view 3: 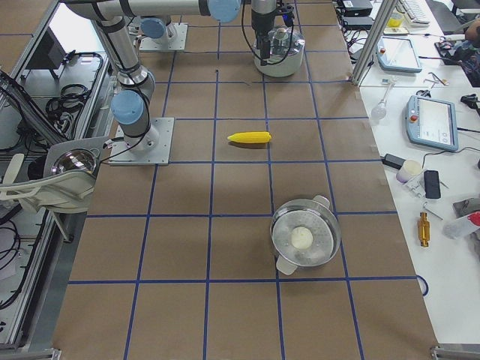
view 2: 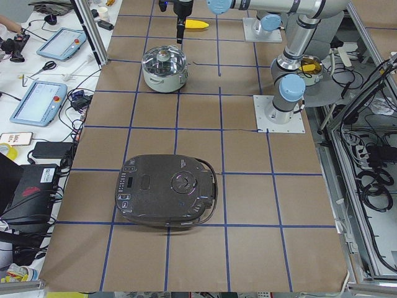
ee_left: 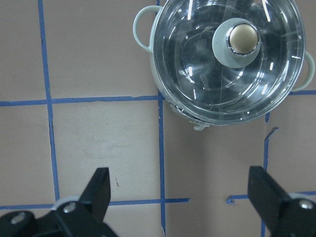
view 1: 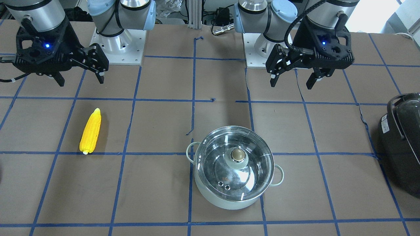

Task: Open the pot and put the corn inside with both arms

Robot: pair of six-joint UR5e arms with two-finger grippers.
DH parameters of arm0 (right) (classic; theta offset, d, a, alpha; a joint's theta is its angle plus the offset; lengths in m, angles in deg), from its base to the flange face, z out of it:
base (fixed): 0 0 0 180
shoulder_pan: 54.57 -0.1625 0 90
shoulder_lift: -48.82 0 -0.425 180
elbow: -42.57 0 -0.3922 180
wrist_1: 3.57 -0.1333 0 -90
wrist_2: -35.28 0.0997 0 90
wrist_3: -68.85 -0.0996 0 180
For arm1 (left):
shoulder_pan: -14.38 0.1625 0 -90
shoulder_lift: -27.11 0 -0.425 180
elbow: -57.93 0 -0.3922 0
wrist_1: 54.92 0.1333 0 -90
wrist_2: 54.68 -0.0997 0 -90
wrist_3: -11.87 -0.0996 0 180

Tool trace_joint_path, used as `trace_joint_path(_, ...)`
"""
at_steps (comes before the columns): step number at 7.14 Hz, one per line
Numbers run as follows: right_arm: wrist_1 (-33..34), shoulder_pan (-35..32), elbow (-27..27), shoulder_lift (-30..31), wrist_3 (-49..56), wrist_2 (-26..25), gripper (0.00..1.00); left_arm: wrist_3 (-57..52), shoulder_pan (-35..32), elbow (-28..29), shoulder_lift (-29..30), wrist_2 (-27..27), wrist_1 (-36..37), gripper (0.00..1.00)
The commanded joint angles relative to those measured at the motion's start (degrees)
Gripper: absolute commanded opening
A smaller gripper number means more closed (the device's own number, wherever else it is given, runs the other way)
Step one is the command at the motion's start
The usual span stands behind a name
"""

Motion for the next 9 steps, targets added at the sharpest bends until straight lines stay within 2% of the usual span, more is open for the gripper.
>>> trace_joint_path(1,0.0,0.0,0.0,0.0,0.0,0.0,1.00,1.1,-2.1,1.9,5.9,0.2,6.5,1.00)
trace_joint_path(3,0.0,-0.1,0.0,0.0,0.0,0.0,1.00,10.9,-7.1,1.9,12.6,0.0,13.7,1.00)
trace_joint_path(5,0.0,-0.1,0.0,0.0,0.0,0.0,1.00,17.7,-8.2,1.8,17.2,0.2,15.1,1.00)
trace_joint_path(6,0.0,0.0,0.1,0.0,0.0,0.1,1.00,17.2,-8.6,1.7,19.6,-0.2,16.5,1.00)
trace_joint_path(9,-0.1,0.0,0.1,0.0,0.0,0.0,1.00,15.1,-8.9,1.8,21.4,-0.5,19.2,0.98)
